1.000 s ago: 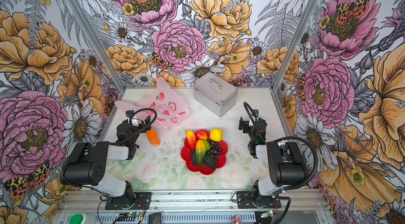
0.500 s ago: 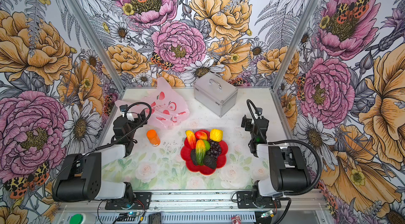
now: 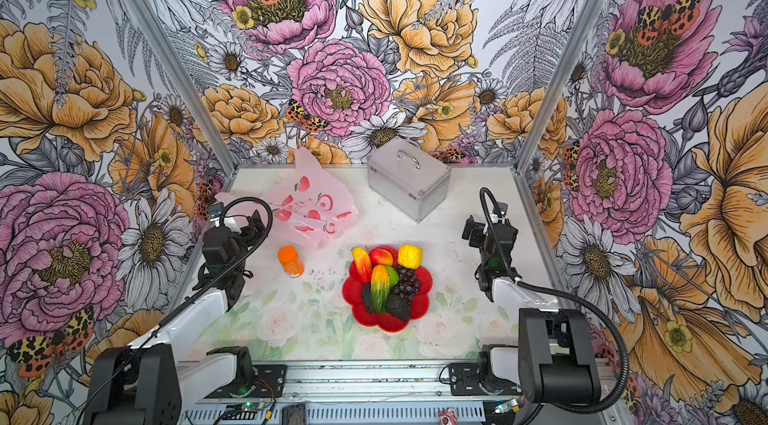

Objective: Place the fruits into the plastic bag
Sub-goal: 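Move the left gripper toward the pink bag while the right gripper rises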

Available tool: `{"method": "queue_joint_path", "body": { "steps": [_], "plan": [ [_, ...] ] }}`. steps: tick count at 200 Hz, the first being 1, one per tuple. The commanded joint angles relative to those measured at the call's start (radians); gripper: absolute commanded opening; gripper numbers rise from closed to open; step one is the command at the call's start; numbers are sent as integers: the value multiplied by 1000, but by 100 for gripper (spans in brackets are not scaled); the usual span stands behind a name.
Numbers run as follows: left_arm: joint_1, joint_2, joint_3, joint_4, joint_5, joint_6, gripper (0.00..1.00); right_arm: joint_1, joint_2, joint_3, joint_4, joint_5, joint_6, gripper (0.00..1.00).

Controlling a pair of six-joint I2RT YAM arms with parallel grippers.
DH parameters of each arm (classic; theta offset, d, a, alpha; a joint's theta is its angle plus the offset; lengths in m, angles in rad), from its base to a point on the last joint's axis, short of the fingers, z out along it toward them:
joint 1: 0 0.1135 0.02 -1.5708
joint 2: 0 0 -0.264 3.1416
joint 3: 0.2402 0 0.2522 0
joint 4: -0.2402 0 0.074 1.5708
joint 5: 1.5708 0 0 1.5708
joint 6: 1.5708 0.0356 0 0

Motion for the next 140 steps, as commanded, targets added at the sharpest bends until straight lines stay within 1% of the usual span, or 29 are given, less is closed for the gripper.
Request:
{"method": "queue_joint_path", "body": {
  "steps": [1,28,54,76,105,140],
  "plan": [
    [19,-71,35,-180,-47,-58,99,-7,-41,36,-107,10,51,99],
    [39,-161,53,-326,-53,-117,99,-9,-66,46,-154,11,95,99],
    [56,-245,42,-387,-23,-144,99,-10,-77,54,-202,7,139,99],
    [59,-299,49,-445,-21,-151,99,-12,-85,58,-233,5,171,99],
    [66,-339,80,-524,-18,-194,99,-13,-91,72,-290,2,207,98],
    [74,-356,142,-654,0,-309,99,-16,-109,101,-376,-12,245,98]
  ]
}}
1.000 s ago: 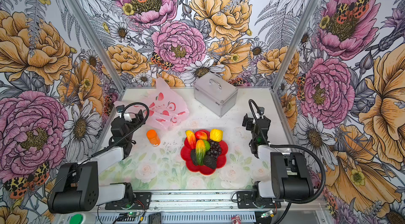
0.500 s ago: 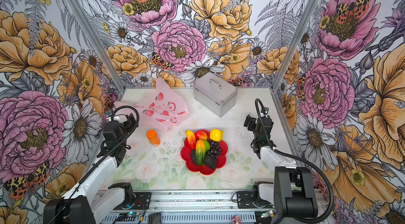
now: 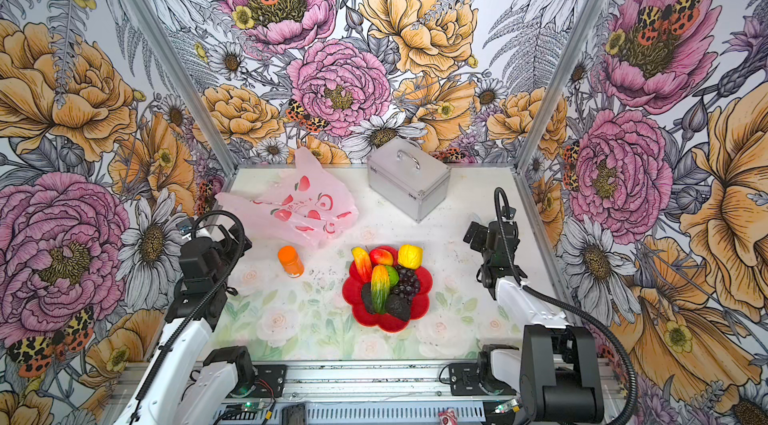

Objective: Place the fruits into the plastic bag
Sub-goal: 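Move the left gripper toward the pink bag while the right gripper rises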

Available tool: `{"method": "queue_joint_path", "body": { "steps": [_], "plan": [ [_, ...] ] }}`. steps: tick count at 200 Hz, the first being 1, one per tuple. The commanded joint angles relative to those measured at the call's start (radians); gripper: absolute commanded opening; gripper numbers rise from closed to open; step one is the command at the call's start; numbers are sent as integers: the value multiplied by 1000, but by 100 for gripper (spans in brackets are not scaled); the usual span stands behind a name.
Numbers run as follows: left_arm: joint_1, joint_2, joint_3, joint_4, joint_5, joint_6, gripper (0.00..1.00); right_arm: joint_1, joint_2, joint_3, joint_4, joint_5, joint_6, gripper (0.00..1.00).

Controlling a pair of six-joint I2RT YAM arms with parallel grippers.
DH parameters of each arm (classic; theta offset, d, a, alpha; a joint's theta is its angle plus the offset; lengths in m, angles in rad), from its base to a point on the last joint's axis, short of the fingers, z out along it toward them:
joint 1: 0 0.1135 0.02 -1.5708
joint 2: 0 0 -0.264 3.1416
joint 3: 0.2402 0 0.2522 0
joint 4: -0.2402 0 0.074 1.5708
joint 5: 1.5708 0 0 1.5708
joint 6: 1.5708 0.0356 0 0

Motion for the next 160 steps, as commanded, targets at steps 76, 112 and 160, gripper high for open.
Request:
{"method": "queue_joint_path", "body": {
  "steps": [76,112,160],
  "plan": [
    [9,-77,196,-278,190,-286,99,-17,-104,166,-344,-93,123,98],
    [-22,-55,273,-323,313,-340,99,-16,-108,251,-495,-234,234,98],
    [-43,10,380,-488,330,-468,99,-13,-85,331,-586,-444,353,95]
  ]
}}
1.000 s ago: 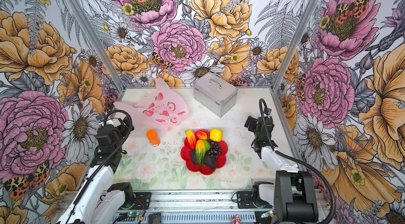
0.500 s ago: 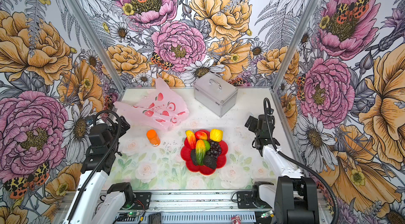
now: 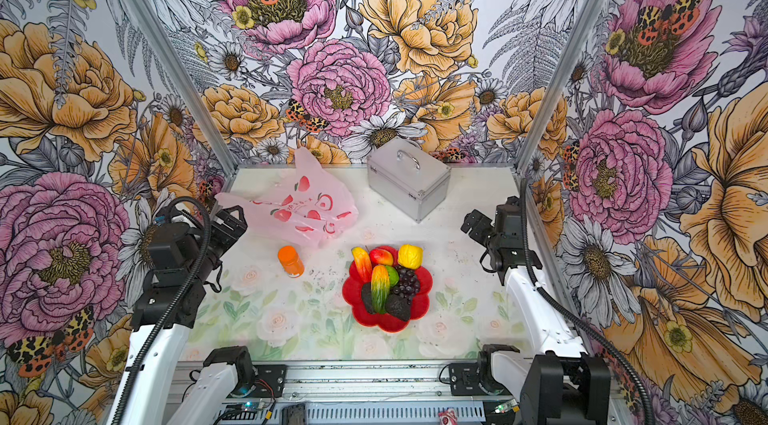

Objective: Place the fruits into the plastic bag
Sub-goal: 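Move the left gripper toward the pink bag while the right gripper rises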

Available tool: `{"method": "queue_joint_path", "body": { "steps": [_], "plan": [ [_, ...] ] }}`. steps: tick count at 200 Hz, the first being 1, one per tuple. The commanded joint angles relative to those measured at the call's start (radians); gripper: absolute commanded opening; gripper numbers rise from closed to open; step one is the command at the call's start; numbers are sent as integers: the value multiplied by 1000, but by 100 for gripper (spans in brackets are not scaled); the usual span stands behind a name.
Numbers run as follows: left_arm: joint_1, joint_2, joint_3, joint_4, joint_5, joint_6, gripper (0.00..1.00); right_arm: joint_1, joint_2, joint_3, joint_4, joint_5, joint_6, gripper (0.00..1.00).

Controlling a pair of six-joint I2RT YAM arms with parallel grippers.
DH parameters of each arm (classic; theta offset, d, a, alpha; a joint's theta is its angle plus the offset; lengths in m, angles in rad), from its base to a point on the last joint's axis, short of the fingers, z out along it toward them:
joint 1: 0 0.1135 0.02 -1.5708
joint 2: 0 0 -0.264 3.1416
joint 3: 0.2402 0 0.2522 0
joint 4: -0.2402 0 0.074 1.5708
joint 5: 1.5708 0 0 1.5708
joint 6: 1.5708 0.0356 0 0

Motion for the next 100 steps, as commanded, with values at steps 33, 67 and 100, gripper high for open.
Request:
{"method": "queue_joint_path", "body": {
  "steps": [33,67,100],
  "plan": [
    [-6,69,75,-156,103,-253,99,0,14,116,-162,-197,88,94],
    [9,112,65,-160,159,-442,99,8,28,149,-204,-233,88,94],
    [31,126,49,-159,123,-555,99,22,39,170,-215,-249,90,94]
  ]
}}
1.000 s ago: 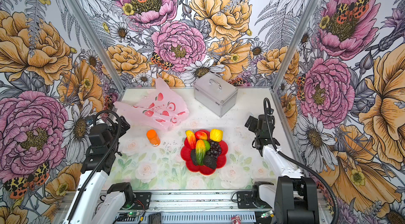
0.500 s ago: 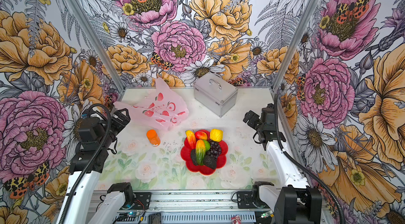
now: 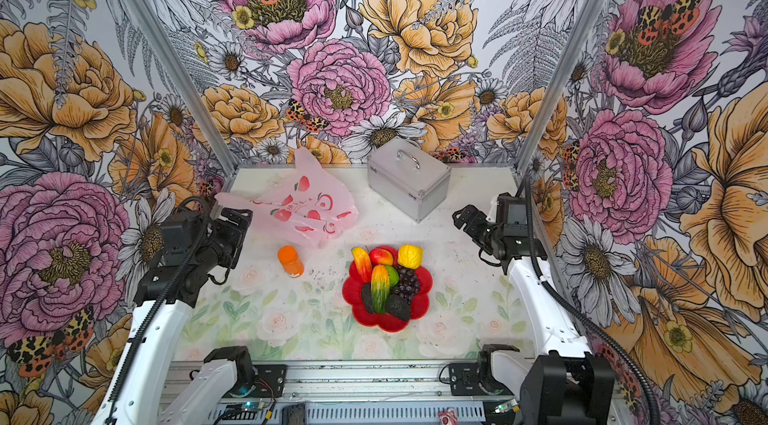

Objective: Place the fruits into the plastic bag
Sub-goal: 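Move the left gripper toward the pink bag while the right gripper rises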

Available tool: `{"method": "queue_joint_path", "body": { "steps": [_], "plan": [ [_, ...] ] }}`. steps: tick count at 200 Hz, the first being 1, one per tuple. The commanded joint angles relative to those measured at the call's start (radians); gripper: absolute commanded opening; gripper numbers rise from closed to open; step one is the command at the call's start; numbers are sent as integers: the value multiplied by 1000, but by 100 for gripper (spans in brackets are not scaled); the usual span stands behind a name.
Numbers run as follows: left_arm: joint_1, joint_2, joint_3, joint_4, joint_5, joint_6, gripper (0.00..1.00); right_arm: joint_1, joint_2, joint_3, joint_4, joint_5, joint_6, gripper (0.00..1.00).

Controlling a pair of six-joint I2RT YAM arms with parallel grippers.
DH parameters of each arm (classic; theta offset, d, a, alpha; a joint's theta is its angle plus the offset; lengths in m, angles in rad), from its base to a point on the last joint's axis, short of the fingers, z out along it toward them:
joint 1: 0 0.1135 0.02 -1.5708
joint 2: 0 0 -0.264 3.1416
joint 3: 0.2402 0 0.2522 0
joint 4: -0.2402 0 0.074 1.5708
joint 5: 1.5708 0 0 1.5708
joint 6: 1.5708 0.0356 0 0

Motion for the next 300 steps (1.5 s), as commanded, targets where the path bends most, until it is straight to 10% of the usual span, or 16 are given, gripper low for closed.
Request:
{"method": "queue_joint_path", "body": {
  "steps": [1,68,235,300],
  "plan": [
    [18,-1,-4,-14,-2,-138,99,14,9,45,-31,-35,9,94],
    [38,119,-97,132,51,-277,99,34,26,63,-34,-53,-27,94],
    [0,822,347,148,164,23,99,69,53,69,-51,-48,-103,95],
    [-49,907,387,148,154,33,58,73,97,103,-59,-47,-120,95]
  ]
}}
